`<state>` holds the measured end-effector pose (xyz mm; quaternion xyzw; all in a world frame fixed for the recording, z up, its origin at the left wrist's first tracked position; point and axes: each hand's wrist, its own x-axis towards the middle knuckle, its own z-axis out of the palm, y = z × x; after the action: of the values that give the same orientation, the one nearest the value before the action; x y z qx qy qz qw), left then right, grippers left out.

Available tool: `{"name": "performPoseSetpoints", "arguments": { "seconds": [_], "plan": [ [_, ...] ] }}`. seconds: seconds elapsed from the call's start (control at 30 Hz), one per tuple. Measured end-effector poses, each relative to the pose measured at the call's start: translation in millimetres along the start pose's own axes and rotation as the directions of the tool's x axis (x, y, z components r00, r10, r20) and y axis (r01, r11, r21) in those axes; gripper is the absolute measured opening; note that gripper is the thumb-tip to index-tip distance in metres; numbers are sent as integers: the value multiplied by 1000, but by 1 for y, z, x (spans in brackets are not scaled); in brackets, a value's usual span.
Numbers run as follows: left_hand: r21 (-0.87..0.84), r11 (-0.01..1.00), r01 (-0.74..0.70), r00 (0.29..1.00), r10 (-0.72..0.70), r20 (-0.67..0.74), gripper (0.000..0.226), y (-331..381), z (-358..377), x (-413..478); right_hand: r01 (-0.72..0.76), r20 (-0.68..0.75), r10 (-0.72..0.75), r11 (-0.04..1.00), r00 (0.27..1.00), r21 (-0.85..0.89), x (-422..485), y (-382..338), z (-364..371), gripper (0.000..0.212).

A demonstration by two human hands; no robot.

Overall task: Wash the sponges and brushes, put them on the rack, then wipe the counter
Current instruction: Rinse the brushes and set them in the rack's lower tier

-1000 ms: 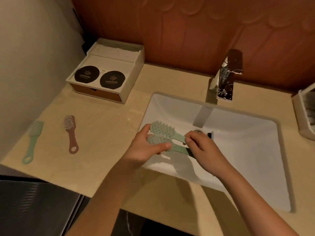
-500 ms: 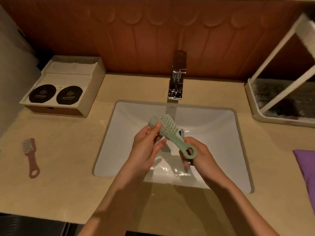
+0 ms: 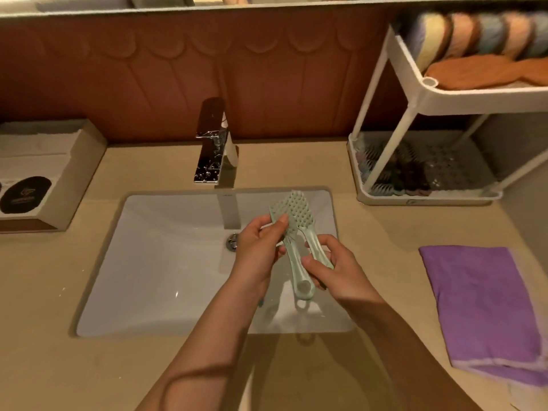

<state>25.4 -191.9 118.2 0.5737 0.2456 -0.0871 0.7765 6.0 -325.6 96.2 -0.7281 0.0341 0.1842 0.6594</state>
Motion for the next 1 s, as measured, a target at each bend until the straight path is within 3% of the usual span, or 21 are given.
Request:
{"name": "performPoseSetpoints", "arguments": {
  "seconds": [0.13,0.2,0.3,0.4,0.53,0.67,0.77,0.9,1.0],
  "plan": [
    [56,998,-3,996,-2,92,20,-15,37,2,28,-88,-24,999,996,38,3,1,-36,18],
    [173,985,-14,987,-15,163,10,-24,54,0,42,-121,-37,998,992,41,5,4,-54,19],
    [308,950,-54,980,-8,198,16,-38,76,0,36,-144,-28,998,989,53,6,9,-75,18],
    [315,946,-80,980,17,197,22,-45,96,4,42,-184,-29,997,982,67,8,15,-95,12],
    [333,940,-70,974,-8,227,6,-46,118,12,-13,-339,42,996,940,87,13,19,-130,17],
    [348,936,-57,963,-40,265,8,-43,136,22,-30,-456,61,997,888,75,31,15,-176,24],
    [370,928,-50,960,-58,274,13,-40,150,32,-72,-479,41,996,877,-46,58,9,-212,20],
    [374,927,-39,948,-84,306,11,-36,168,42,-210,-433,190,978,881,2,101,4,-255,9],
    [373,927,-36,944,-91,316,11,-36,178,49,-239,-489,177,969,854,-67,129,-2,-276,5]
  ]
}}
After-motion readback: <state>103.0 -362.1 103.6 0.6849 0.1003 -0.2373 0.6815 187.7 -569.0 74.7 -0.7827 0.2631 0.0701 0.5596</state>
